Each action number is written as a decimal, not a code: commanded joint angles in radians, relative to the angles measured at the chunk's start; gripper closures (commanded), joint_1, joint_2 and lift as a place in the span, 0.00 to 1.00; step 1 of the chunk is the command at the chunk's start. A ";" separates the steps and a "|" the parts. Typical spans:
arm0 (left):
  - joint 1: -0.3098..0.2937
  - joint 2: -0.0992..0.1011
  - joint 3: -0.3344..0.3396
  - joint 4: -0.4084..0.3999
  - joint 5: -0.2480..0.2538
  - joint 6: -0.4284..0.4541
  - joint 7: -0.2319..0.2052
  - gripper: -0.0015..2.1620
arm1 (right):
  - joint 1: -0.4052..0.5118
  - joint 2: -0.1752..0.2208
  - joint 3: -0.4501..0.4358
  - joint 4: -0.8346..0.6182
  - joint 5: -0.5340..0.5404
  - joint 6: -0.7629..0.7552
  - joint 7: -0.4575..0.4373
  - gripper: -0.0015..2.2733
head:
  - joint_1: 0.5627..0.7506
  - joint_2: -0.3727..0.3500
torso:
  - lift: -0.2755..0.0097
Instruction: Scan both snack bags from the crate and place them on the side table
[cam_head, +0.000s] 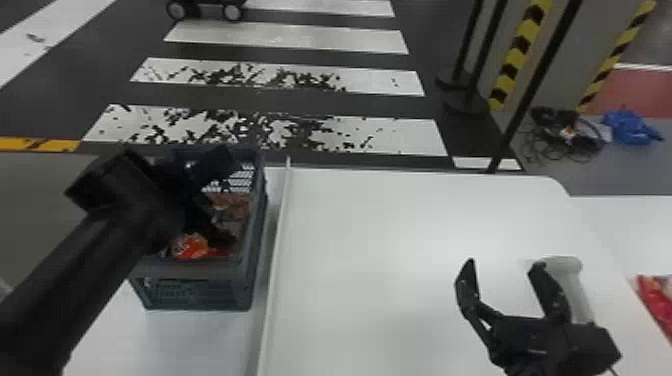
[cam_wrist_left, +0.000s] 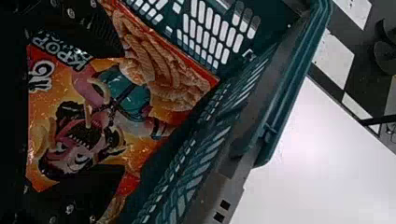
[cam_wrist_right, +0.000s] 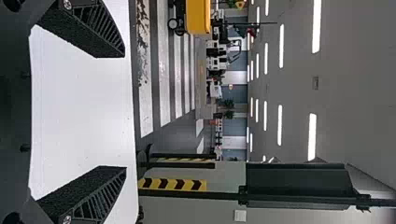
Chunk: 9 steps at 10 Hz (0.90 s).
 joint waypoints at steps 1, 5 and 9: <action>-0.004 -0.015 0.017 0.036 -0.037 -0.002 -0.016 0.10 | 0.000 0.002 0.000 0.001 0.000 -0.001 0.000 0.03 | 0.70 0.44 | 0.62; -0.022 -0.056 0.082 0.120 -0.098 -0.063 -0.023 0.99 | -0.003 0.002 -0.001 0.013 0.002 0.002 0.000 0.03 | 0.70 0.44 | 0.62; 0.087 -0.056 0.215 -0.127 -0.119 -0.027 -0.094 0.99 | -0.003 0.002 -0.004 0.017 0.000 0.005 0.001 0.03 | 0.70 0.45 | 0.62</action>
